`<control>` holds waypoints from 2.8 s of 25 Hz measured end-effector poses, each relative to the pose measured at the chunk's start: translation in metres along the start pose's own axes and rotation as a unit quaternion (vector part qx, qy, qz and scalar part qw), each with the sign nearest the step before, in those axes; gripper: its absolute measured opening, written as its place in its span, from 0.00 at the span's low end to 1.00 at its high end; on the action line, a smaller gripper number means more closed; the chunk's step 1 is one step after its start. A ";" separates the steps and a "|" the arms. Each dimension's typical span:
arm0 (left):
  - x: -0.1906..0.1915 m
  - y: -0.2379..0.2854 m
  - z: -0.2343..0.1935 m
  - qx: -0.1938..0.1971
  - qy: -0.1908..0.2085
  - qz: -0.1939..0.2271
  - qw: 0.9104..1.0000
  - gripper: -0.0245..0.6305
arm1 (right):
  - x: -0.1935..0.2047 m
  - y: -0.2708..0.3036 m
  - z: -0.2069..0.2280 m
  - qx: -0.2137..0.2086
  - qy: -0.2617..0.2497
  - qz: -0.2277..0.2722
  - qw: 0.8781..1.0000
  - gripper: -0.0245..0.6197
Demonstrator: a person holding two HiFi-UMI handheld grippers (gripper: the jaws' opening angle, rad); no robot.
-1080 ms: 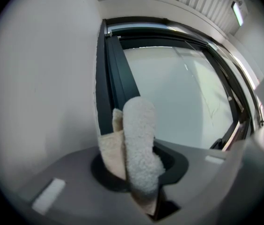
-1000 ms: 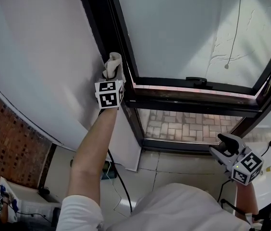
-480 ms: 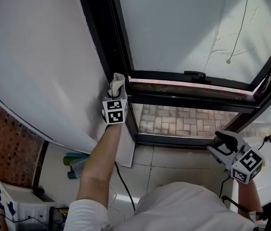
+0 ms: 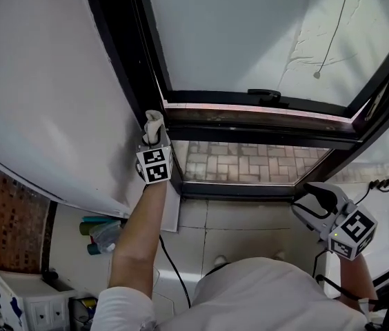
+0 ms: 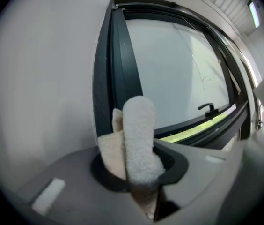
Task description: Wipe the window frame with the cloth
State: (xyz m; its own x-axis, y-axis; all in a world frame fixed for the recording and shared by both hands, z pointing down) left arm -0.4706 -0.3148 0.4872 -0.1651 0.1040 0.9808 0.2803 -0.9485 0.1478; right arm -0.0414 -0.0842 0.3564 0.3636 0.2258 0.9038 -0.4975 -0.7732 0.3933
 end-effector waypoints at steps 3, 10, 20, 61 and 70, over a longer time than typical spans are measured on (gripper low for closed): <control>0.003 0.001 0.016 0.007 -0.025 -0.004 1.000 0.20 | 0.007 -0.006 0.006 0.003 0.007 -0.001 1.000 0.38; 0.008 0.018 0.077 0.046 -0.030 -0.015 0.998 0.20 | 0.025 -0.029 0.023 0.014 0.021 0.002 1.000 0.38; -0.008 0.055 0.194 0.086 -0.034 -0.022 0.995 0.19 | 0.065 -0.091 0.077 0.058 0.052 0.003 0.997 0.38; -0.077 0.165 0.680 0.292 -0.032 -0.018 0.956 0.19 | 0.236 -0.317 0.263 0.200 0.161 0.006 0.966 0.37; -0.084 0.164 0.704 0.292 -0.081 -0.034 0.952 0.19 | 0.252 -0.326 0.273 0.203 0.174 0.018 0.963 0.37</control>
State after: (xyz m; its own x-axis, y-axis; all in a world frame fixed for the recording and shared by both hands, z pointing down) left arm 0.2549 -0.2685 0.5188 -0.0668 0.2494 0.9661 0.7604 -0.6142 0.2111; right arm 0.4274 0.0632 0.4102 0.0303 0.3258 0.9450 -0.1304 -0.9360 0.3269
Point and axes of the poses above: the fingertips, and each gripper's own axes: y forward along the fingers, z to its right, x out of its underside, the point moved 10 cm from there along -y, backward along the fingers, and after that the axes turned 12 degrees about x, right-handed, at the moved point
